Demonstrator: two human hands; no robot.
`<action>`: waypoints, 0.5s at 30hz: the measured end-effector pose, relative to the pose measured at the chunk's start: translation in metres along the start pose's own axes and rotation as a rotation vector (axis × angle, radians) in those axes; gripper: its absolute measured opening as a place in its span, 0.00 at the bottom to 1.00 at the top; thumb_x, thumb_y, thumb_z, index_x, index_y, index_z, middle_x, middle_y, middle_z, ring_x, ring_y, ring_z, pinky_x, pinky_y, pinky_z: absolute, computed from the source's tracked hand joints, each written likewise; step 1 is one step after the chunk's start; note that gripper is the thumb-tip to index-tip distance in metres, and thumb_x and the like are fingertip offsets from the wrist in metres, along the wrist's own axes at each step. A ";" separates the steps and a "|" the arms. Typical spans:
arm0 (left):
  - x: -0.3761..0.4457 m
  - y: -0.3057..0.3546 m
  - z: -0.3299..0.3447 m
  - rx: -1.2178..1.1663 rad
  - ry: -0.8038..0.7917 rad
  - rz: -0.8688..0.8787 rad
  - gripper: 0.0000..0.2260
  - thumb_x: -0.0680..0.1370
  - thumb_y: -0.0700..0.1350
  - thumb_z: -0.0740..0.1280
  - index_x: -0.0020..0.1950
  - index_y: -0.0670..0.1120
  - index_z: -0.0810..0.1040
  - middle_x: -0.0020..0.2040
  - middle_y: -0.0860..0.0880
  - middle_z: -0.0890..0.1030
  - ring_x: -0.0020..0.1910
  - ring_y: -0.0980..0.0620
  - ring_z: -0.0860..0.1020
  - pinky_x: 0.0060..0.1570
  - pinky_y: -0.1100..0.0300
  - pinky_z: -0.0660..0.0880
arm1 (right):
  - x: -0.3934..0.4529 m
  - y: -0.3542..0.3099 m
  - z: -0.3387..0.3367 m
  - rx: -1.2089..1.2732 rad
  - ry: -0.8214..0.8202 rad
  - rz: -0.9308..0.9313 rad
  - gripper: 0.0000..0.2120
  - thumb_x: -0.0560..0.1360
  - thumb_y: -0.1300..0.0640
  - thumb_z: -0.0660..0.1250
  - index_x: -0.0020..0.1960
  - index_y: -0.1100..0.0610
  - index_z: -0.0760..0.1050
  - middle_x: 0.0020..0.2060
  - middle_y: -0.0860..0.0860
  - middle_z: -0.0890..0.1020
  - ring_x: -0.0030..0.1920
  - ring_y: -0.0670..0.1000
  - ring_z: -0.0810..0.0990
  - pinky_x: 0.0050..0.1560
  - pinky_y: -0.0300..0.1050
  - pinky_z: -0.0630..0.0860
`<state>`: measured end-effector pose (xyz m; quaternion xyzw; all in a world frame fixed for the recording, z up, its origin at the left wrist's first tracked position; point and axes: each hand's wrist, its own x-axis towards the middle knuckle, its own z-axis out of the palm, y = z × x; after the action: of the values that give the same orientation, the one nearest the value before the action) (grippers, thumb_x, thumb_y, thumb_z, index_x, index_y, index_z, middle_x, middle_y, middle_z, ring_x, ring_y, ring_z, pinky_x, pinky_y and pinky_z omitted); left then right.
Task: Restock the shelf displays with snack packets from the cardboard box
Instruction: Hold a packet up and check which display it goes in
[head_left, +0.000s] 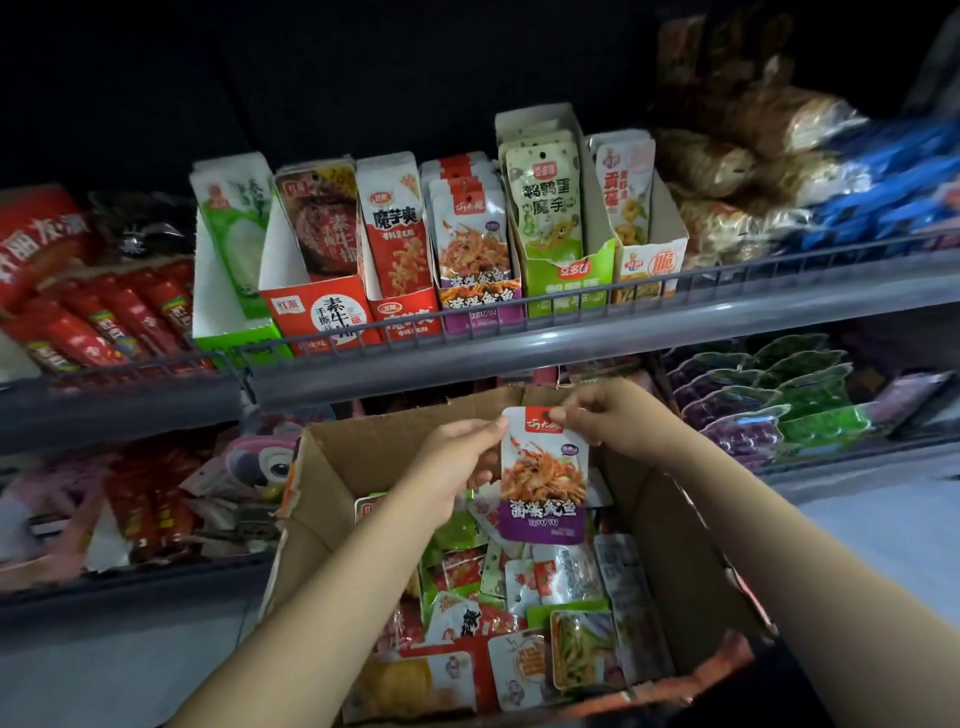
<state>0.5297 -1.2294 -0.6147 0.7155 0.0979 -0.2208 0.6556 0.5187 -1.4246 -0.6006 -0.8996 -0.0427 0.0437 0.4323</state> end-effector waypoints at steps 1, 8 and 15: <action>-0.002 0.002 0.000 0.025 0.010 0.007 0.07 0.76 0.48 0.68 0.48 0.45 0.80 0.45 0.48 0.84 0.39 0.53 0.78 0.33 0.65 0.72 | -0.001 -0.003 -0.001 0.019 0.008 -0.001 0.13 0.75 0.49 0.68 0.33 0.50 0.76 0.30 0.44 0.79 0.33 0.43 0.76 0.37 0.39 0.71; -0.016 0.031 0.002 -0.112 0.016 0.008 0.08 0.76 0.46 0.68 0.50 0.43 0.77 0.46 0.44 0.83 0.40 0.49 0.82 0.33 0.61 0.80 | -0.003 -0.022 -0.004 0.283 0.134 -0.014 0.12 0.74 0.49 0.68 0.37 0.56 0.79 0.36 0.51 0.85 0.39 0.48 0.83 0.44 0.44 0.77; -0.016 0.069 -0.002 -0.104 0.096 0.159 0.07 0.77 0.46 0.68 0.49 0.42 0.77 0.47 0.45 0.82 0.42 0.48 0.82 0.36 0.60 0.81 | 0.000 -0.036 -0.016 0.366 0.233 -0.012 0.14 0.76 0.50 0.66 0.38 0.60 0.80 0.26 0.46 0.78 0.29 0.44 0.76 0.35 0.36 0.70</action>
<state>0.5454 -1.2334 -0.5457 0.6959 0.0835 -0.1280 0.7017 0.5188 -1.4140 -0.5624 -0.8047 0.0109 -0.0560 0.5909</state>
